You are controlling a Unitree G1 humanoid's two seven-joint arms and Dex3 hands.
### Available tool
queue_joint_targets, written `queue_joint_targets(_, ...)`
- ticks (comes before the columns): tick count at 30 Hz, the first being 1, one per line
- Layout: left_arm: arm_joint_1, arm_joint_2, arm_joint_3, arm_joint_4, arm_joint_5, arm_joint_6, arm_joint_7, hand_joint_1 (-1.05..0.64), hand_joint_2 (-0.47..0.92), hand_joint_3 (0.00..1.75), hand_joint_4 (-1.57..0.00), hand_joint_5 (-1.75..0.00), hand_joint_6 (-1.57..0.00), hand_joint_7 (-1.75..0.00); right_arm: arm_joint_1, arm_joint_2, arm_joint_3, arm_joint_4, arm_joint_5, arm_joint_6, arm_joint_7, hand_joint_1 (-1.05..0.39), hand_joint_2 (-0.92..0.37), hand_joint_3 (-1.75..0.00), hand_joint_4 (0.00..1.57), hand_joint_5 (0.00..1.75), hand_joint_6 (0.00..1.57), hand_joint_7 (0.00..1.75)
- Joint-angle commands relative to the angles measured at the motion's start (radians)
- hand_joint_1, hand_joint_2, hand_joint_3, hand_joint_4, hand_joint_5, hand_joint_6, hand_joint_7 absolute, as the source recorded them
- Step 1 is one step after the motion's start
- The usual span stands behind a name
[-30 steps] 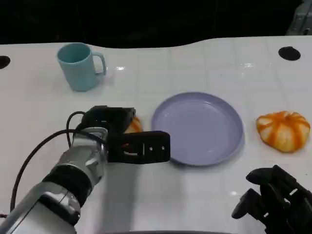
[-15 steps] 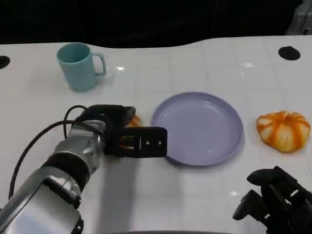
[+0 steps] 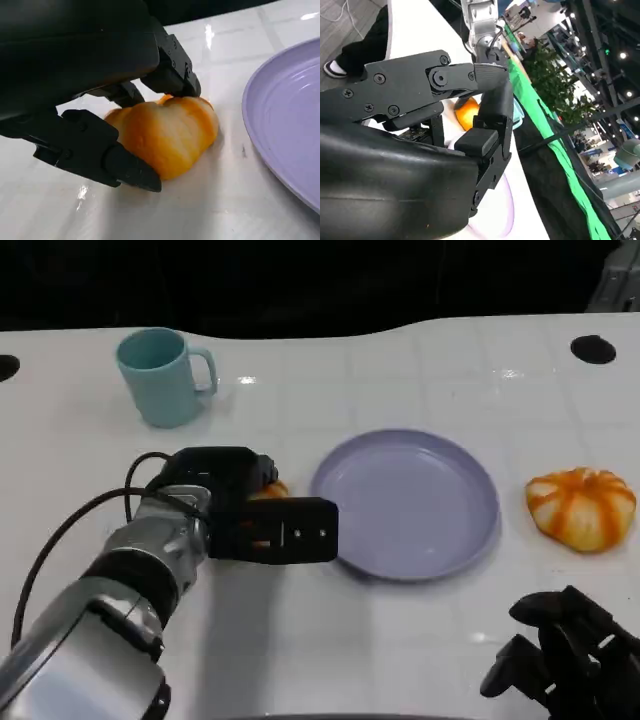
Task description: Grasp the bread from the table and place it into the plate.
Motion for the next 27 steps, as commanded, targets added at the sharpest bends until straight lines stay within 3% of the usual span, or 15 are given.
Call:
queue_joint_targets(1,0.039,0.019,-0.022,0.025,0.018,-0.023,0.087,-0.24,0.92,0.18,-0.64,-1.63,-1.19,-0.25,0.012,-0.016,-0.012,-0.022,0.008,-0.008,0.005,-0.53,-0.92,-0.26,0.56,1.52,0.62,1.05)
queue_joint_targets(2,0.046,0.020,-0.022,0.026,0.018,-0.029,0.114,-0.23,0.92,0.23,-0.65,-1.68,-0.95,-0.78,0.014,-0.017,-0.014,-0.022,0.010,-0.007,0.005,-0.53,-0.92,-0.27,0.56,1.52,0.62,1.05)
queue_joint_targets(3,0.052,0.023,-0.028,0.027,0.024,-0.037,0.144,-0.22,0.92,0.27,-0.66,-1.71,-0.77,-1.18,0.015,-0.018,-0.015,-0.023,0.010,-0.005,0.004,-0.53,-0.92,-0.27,0.57,1.51,0.62,1.04)
queue_joint_targets(4,0.056,0.025,-0.032,0.029,0.028,-0.042,0.166,-0.23,0.92,0.28,-0.66,-1.73,-0.68,-1.28,0.016,-0.019,-0.016,-0.024,0.011,-0.004,0.004,-0.53,-0.92,-0.26,0.57,1.51,0.62,1.04)
queue_joint_targets(8,0.070,0.030,-0.035,0.030,0.032,-0.075,0.241,-0.23,0.92,0.32,-0.65,-1.75,-0.68,-1.20,0.016,-0.023,-0.020,-0.021,0.015,-0.005,0.009,-0.53,-0.92,-0.26,0.57,1.50,0.63,1.03)
queue_joint_targets(10,0.076,0.032,-0.033,0.030,0.034,-0.088,0.275,-0.26,0.92,0.33,-0.73,-1.75,-0.65,-1.32,0.016,-0.024,-0.020,-0.020,0.014,-0.007,0.010,-0.52,-0.92,-0.27,0.58,1.50,0.63,1.03)
queue_joint_targets(15,0.085,0.035,-0.022,0.027,0.029,-0.121,0.359,-0.22,0.92,0.23,-0.81,-1.75,-0.69,-1.27,0.014,-0.023,-0.019,-0.015,0.013,-0.015,0.016,-0.53,-0.92,-0.27,0.58,1.50,0.64,1.03)
queue_joint_targets(20,0.084,0.030,0.005,0.028,0.010,-0.137,0.402,-0.19,0.92,0.21,-0.84,-1.75,-0.69,-1.35,0.010,-0.022,-0.020,-0.009,0.014,-0.014,0.015,-0.53,-0.92,-0.26,0.58,1.50,0.64,1.03)
queue_joint_targets(24,0.078,0.014,0.079,0.014,-0.054,-0.163,0.483,-0.14,0.90,0.32,-0.89,-1.75,-0.61,-1.45,0.008,-0.025,-0.020,-0.004,0.010,-0.021,0.023,-0.54,-0.92,-0.26,0.58,1.51,0.65,1.02)
queue_joint_targets(25,0.076,0.013,0.087,0.012,-0.061,-0.172,0.498,-0.13,0.83,0.46,-0.90,-1.75,-0.59,-1.59,0.008,-0.025,-0.020,-0.004,0.010,-0.020,0.022,-0.54,-0.92,-0.26,0.58,1.51,0.65,1.02)
queue_joint_targets(27,0.067,0.011,0.099,0.009,-0.069,-0.184,0.519,-0.13,0.73,0.63,-0.91,-1.75,-0.59,-1.71,0.008,-0.023,-0.021,-0.005,0.011,-0.017,0.018,-0.54,-0.92,-0.26,0.58,1.51,0.66,1.02)
